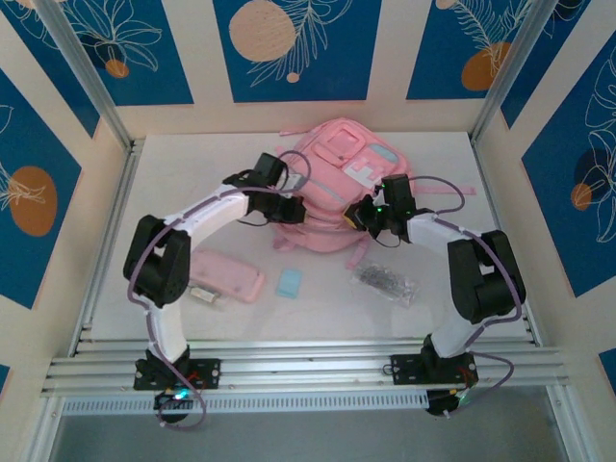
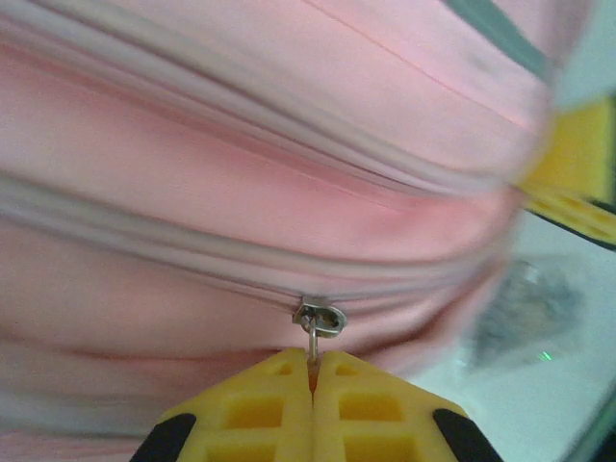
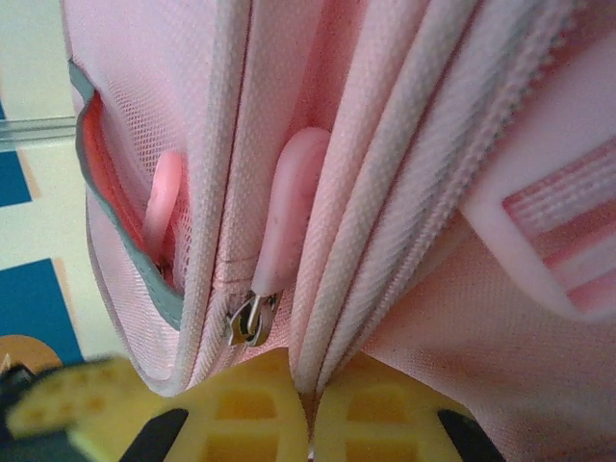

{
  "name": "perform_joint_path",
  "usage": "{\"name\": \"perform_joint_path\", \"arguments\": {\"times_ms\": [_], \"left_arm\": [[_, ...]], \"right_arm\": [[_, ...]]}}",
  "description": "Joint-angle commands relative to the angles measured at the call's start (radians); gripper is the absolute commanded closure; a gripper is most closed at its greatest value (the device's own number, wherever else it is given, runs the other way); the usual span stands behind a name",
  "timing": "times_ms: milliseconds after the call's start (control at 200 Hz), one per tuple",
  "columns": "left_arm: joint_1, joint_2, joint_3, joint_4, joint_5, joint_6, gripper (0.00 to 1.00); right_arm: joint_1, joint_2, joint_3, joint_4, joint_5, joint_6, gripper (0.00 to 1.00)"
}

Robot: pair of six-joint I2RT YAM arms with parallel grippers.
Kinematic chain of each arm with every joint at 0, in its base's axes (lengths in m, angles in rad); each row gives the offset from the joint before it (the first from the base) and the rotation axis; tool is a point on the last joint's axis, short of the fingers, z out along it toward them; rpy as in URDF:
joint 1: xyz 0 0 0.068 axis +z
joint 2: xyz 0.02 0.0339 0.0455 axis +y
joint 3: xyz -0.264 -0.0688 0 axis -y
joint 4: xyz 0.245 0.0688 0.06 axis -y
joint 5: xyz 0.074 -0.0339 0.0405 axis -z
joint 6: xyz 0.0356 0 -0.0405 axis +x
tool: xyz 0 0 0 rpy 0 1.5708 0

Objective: Pack the student bag
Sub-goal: Unzip the student bag at the top-center of the table.

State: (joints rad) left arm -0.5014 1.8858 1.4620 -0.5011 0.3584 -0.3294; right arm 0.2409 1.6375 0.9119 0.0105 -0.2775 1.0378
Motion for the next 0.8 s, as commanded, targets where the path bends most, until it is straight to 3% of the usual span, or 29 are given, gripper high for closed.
{"name": "perform_joint_path", "arguments": {"times_ms": [0,110,305,510,645,705,795], "left_arm": [[0.079,-0.052,-0.028,-0.042,-0.199,0.052,1.0],[0.103,-0.053,-0.028,-0.008,-0.199,0.051,1.0],[0.07,-0.077,-0.062,0.006,-0.026,0.039,1.0],[-0.081,-0.156,-0.173,0.075,0.059,-0.032,1.0],[-0.167,-0.151,-0.161,0.139,0.12,-0.087,1.0],[-0.197,-0.133,-0.126,0.153,0.119,-0.09,1.0],[-0.213,-0.077,-0.069,0.188,0.126,-0.109,1.0]], "right_arm": [[-0.041,-0.07,0.039,-0.144,-0.015,-0.18,1.0],[-0.053,-0.088,0.067,-0.236,-0.059,-0.313,1.0],[-0.086,-0.036,0.219,-0.476,0.046,-0.587,1.0],[-0.184,0.047,0.369,-0.534,0.196,-0.605,1.0],[-0.222,0.16,0.51,-0.541,0.191,-0.532,1.0],[-0.224,0.208,0.578,-0.562,0.179,-0.504,0.93],[-0.223,0.231,0.627,-0.604,0.156,-0.445,0.65]]}}
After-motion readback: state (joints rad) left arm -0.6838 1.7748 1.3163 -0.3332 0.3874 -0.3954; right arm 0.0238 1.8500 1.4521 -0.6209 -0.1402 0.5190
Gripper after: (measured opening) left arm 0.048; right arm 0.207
